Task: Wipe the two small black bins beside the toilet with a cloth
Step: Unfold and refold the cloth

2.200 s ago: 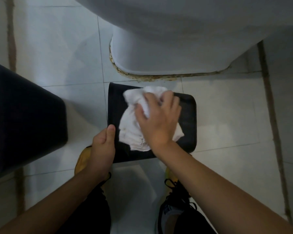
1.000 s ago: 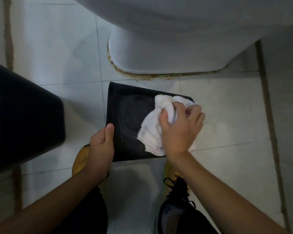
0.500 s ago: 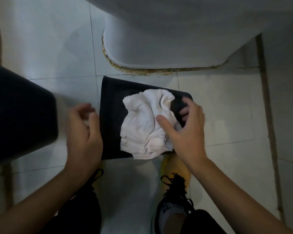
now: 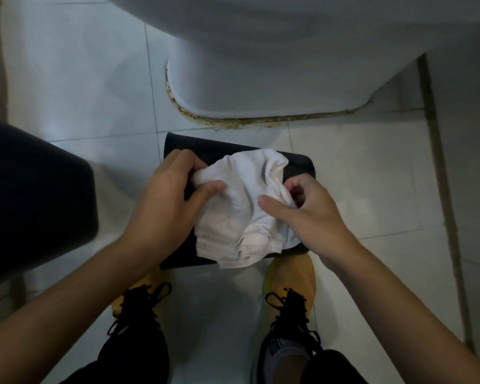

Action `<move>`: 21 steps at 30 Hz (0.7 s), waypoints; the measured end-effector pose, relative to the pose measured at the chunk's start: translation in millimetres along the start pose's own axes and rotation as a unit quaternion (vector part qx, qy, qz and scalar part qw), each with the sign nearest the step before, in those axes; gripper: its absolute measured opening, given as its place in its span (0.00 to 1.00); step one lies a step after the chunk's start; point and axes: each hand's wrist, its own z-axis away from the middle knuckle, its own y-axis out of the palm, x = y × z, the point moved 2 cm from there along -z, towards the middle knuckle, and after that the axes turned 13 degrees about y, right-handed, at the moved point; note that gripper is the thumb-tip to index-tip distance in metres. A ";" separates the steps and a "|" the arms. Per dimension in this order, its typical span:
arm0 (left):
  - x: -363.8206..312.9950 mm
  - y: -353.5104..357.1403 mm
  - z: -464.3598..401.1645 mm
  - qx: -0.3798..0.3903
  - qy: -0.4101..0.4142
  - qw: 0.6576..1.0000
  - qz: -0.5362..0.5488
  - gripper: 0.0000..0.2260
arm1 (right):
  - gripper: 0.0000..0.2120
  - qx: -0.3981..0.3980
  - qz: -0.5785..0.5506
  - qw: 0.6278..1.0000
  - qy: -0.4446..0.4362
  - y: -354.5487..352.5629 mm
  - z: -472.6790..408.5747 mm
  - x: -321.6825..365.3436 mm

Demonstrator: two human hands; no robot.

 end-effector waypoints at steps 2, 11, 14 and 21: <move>-7.5 -2.8 10.2 -0.017 0.001 0.998 0.061 0.09 | 0.22 0.028 -0.040 0.999 -0.010 -3.0 5.1 -2.4; -22.1 -41.1 30.1 -0.103 -0.106 0.961 0.232 0.09 | 0.27 0.157 -0.256 0.953 -0.033 -34.0 45.1 13.6; -45.2 -69.8 29.9 -0.094 -0.152 0.934 0.309 0.07 | 0.18 0.186 -0.268 0.944 -0.048 -48.4 81.0 29.6; -137.1 -168.5 16.9 0.090 -0.186 0.956 0.208 0.09 | 0.12 0.228 -0.181 0.952 -0.091 -102.8 188.6 94.1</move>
